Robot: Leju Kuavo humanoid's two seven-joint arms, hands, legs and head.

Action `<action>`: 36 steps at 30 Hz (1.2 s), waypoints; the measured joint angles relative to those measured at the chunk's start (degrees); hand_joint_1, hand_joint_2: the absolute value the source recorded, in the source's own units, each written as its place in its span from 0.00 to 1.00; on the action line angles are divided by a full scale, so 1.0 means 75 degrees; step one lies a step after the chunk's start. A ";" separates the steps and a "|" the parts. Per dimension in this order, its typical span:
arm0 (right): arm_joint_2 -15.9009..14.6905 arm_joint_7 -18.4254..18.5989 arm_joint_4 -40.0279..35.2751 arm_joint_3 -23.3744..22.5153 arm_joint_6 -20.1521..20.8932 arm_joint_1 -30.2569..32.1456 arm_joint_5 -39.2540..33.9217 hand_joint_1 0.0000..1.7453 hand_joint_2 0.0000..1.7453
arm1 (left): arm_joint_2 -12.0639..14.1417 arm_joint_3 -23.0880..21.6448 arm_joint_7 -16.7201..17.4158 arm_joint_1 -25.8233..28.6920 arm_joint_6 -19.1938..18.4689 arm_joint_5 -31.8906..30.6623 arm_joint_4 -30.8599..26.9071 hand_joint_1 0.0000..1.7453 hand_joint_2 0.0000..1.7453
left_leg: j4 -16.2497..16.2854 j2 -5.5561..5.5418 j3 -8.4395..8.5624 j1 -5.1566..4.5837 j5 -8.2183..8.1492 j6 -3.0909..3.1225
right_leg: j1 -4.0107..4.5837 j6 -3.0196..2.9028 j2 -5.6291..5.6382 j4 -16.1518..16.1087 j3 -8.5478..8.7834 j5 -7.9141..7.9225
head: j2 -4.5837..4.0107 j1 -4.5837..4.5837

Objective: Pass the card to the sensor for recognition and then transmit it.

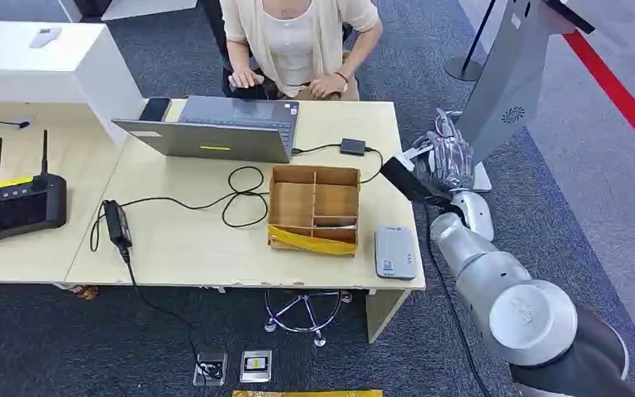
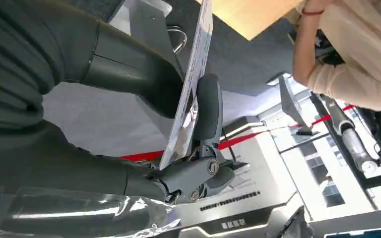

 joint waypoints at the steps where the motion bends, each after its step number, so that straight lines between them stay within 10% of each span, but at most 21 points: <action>1: -0.0015 -0.0041 0.0000 0.0009 -0.0006 0.0060 0.0000 1.00 1.00 | 0.0000 0.0000 -0.0003 0.0011 0.0000 0.0029 0.0000 0.00 0.00 | 0.0000 0.0000 0.0000 0.0000 0.0000 0.0000 | 0.0000 0.0000 0.0001 0.0000 0.0000 0.0000 | 0.0000 -0.0003; 36: 0.0055 -0.1101 0.0000 0.0003 -0.0111 0.1641 0.0000 1.00 1.00 | 0.0032 0.0035 -0.0111 0.0204 0.0300 0.0641 0.0000 0.00 0.00 | -0.0001 0.0001 -0.0012 0.0002 -0.0003 -0.0003 | 0.0003 -0.0001 0.0002 -0.0001 -0.0010 -0.0001 | 0.0000 0.0000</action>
